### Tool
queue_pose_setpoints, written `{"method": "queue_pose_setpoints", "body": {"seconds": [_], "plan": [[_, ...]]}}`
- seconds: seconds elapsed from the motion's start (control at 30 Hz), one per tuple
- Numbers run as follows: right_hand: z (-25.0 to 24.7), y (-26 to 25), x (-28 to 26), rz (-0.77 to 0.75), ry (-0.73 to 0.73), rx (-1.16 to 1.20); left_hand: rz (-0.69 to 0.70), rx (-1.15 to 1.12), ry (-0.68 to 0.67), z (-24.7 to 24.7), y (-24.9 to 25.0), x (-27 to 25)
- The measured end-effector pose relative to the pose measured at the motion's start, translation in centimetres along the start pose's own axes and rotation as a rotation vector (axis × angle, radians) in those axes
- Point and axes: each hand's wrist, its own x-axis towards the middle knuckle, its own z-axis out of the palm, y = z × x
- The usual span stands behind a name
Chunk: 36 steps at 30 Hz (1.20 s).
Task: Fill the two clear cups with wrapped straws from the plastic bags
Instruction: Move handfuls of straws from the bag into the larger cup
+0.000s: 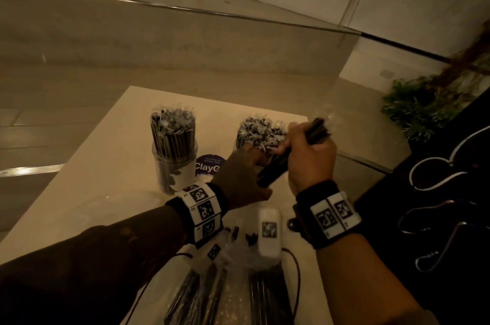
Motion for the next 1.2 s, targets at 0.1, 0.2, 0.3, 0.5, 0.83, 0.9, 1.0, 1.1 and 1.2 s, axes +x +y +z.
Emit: {"method": "queue_pose_setpoints", "body": {"seconds": [0.1, 0.2, 0.3, 0.5, 0.83, 0.9, 1.0, 1.1, 1.2], "plan": [[0.2, -1.6, 2.5, -0.098, 0.076, 0.005, -0.076, 0.119, -0.086, 0.1, -1.3, 0.2], [1.7, -2.4, 3.9, -0.126, 0.096, -0.005, -0.089, 0.047, -0.058, 0.2, -1.2, 0.9], [2.8, -2.5, 5.2, -0.097, 0.144, -0.025, -0.105, 0.012, -0.023, -0.1, -1.3, 1.5], [4.2, -1.6, 6.8, -0.088, 0.241, -0.074, -0.134, 0.023, 0.028, -0.1, -2.0, 2.1], [5.0, 2.7, 4.4, -0.011, 0.250, -0.184, -0.125, 0.099, -0.026, -0.2, -2.5, 3.0], [4.9, 4.4, 3.4, 0.034, 0.192, -0.224, -0.086, 0.090, 0.015, -0.1, -2.7, 2.8], [4.4, 5.8, 2.2, 0.033, 0.024, -0.382, -0.031, 0.068, 0.066, 0.0, -2.9, 2.5], [3.1, 3.8, 2.6, -0.156, -0.012, -0.506, -0.003, 0.036, 0.061, 0.0, -3.3, 2.4], [2.2, 1.1, 3.6, -0.487, -0.041, -0.633, -0.029, 0.042, 0.049, 0.5, -3.9, 2.3]]}}
